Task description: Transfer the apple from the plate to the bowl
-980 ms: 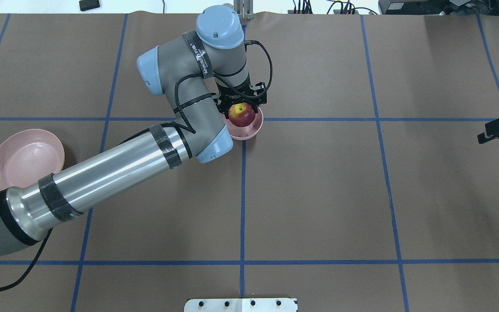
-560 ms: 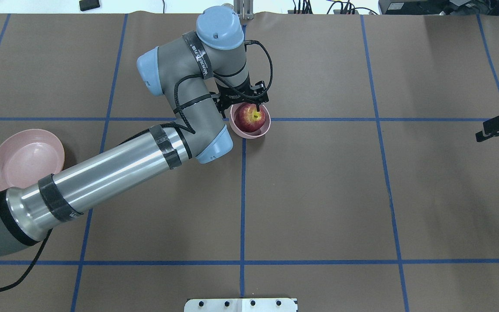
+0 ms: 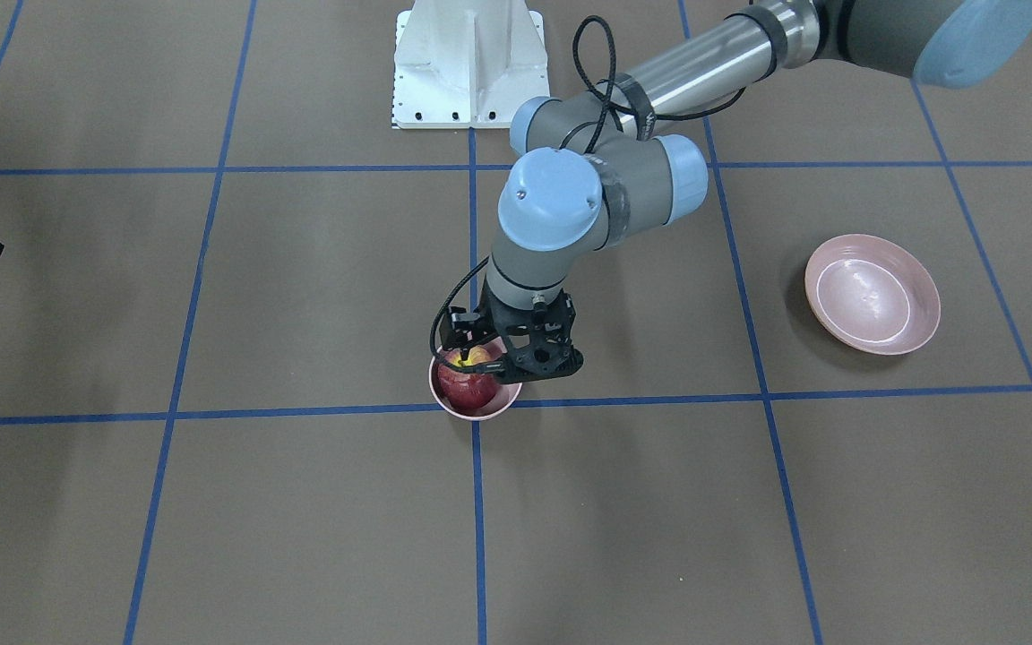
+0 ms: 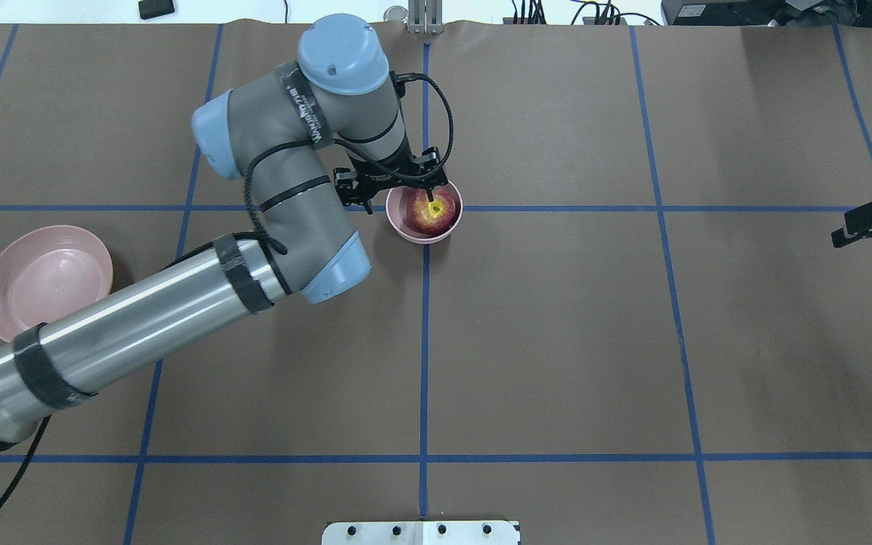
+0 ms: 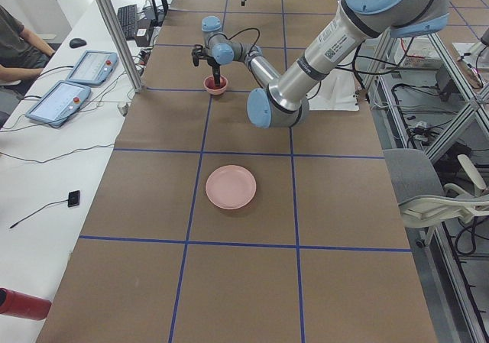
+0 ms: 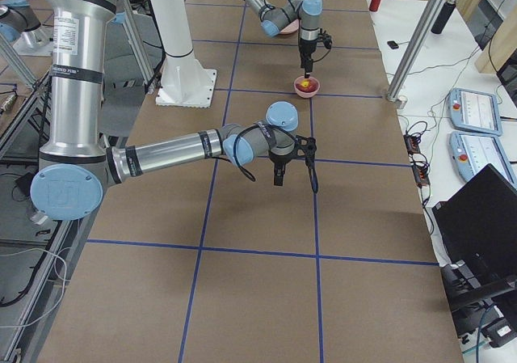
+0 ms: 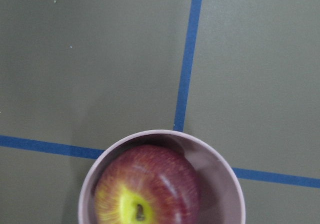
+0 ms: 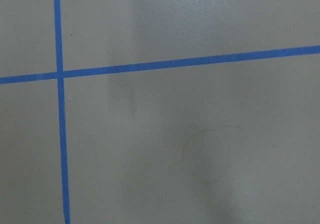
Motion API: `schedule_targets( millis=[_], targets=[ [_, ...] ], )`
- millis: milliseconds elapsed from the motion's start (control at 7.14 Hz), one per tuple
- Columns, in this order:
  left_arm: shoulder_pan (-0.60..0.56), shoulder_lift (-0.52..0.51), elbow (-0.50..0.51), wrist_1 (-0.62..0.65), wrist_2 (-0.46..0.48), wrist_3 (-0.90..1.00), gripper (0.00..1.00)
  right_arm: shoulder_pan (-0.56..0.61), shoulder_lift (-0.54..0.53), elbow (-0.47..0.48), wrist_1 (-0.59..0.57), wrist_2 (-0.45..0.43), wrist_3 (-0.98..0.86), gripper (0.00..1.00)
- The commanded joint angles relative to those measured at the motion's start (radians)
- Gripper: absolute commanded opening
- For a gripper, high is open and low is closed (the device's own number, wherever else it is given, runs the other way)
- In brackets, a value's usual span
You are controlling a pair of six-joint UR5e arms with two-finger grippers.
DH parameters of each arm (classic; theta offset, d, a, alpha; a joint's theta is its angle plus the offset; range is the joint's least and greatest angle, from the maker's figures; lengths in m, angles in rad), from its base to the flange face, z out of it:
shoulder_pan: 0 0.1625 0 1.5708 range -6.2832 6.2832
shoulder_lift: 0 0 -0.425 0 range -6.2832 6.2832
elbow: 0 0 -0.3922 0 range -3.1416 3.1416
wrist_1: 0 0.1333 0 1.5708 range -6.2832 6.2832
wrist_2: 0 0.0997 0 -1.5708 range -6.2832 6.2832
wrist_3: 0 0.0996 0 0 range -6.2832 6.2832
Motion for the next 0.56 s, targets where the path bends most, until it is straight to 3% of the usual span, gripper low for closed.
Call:
schedule_targets(
  millis=[0,280,420],
  targets=[
    [-0.034,0.233,-0.323,0.128,-0.001,0.137,0.97,0.002,-0.005,-0.001,0.0,-0.002,-0.008,1.0],
    [-0.152,0.563,-0.572,0.131,-0.052,0.397,0.97,0.006,-0.011,-0.001,0.0,-0.003,-0.015,1.0],
    [-0.267,0.706,-0.617,0.13,-0.13,0.581,0.97,0.011,-0.011,-0.001,-0.002,-0.003,-0.015,1.0]
  ],
)
